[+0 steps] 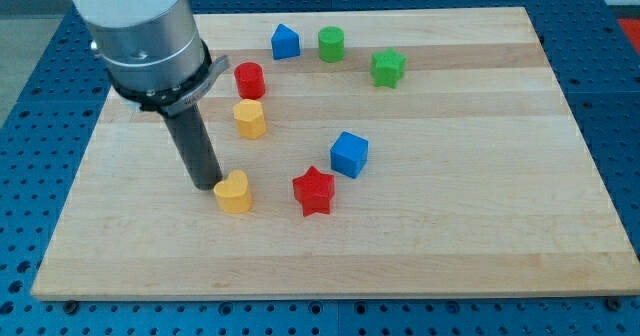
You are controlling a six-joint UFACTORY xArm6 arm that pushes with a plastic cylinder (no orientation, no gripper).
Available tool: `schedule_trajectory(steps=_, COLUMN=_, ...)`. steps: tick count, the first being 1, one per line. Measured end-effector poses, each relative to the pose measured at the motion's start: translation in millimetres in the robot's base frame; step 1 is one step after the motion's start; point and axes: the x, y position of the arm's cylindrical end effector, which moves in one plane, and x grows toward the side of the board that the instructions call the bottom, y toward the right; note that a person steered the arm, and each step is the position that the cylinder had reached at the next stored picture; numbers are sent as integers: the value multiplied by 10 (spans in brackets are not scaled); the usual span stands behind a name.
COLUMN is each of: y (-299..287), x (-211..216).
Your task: Place the yellow heart towards the top left side of the red star
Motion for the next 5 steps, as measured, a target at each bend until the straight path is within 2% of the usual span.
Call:
schedule_trajectory(steps=1, y=8, x=-153)
schedule_trajectory(steps=2, y=8, x=-39)
schedule_trajectory(steps=5, y=-412, x=626)
